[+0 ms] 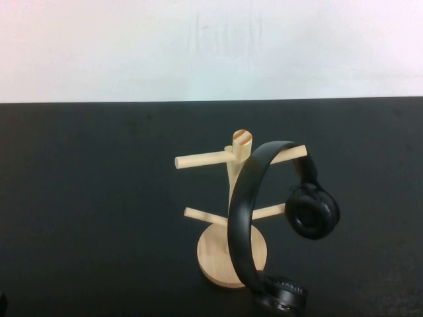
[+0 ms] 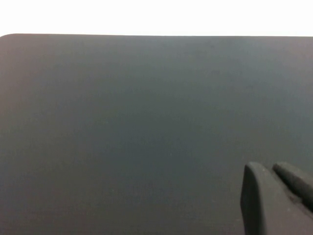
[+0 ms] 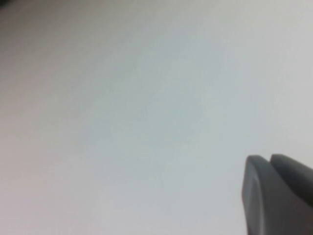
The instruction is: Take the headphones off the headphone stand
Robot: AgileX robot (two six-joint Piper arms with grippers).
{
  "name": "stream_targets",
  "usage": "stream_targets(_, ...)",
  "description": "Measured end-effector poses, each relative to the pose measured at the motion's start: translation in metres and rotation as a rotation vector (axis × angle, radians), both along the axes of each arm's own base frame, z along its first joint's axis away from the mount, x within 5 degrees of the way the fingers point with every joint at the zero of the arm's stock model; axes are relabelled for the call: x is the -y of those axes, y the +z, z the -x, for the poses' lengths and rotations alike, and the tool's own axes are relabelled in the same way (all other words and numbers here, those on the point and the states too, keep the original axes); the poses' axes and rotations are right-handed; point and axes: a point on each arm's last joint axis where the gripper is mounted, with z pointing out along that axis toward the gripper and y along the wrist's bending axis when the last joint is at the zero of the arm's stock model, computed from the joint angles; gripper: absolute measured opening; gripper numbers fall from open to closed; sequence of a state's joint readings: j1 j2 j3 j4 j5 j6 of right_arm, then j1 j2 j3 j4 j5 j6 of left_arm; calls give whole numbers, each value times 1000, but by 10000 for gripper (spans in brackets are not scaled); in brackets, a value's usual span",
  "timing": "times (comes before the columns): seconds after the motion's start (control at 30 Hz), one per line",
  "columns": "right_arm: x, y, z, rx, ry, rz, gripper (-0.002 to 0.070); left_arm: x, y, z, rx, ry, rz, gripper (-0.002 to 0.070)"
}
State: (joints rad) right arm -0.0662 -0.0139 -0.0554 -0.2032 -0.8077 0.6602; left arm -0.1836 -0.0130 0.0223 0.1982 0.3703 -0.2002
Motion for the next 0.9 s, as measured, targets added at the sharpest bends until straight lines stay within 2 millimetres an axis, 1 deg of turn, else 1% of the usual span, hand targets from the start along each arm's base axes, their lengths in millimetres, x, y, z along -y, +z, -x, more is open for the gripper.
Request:
stream_targets(0.07, 0, 27, 9, 20, -14, 4, -8, 0, 0, 0, 0, 0, 0, 2)
stream_targets(0.17, -1, 63, 20, -64, -51, 31, -8, 0, 0, 0, 0, 0, 0, 2)
stream_targets(0.23, -1, 78, 19, -161, -81, 53, -8, 0, 0, 0, 0, 0, 0, 2)
stream_targets(0.3, 2, 85, 9, -282, -109, 45, -8, 0, 0, 0, 0, 0, 0, 2)
stream_targets(0.37, 7, 80, -8, -419, -154, 37, -8, 0, 0, 0, 0, 0, 0, 2)
stream_targets(0.47, 13, 66, -29, -564, -237, 69, -8, 0, 0, 0, 0, 0, 0, 2)
stream_targets(0.6, 15, 48, -46, -658, -337, 211, -8, 0, 0, 0, 0, 0, 0, 2)
stream_targets(0.73, 13, 44, -50, -665, -363, 302, -8, 0, 0, 0, 0, 0, 0, 2)
stream_targets(0.8, 8, 44, -50, -634, -388, 433, -8, 0, 0, 0, 0, 0, 0, 2)
stream_targets(0.9, 3, 46, -49, -574, -504, 709, -8, 0, 0, 0, 0, 0, 0, 2)
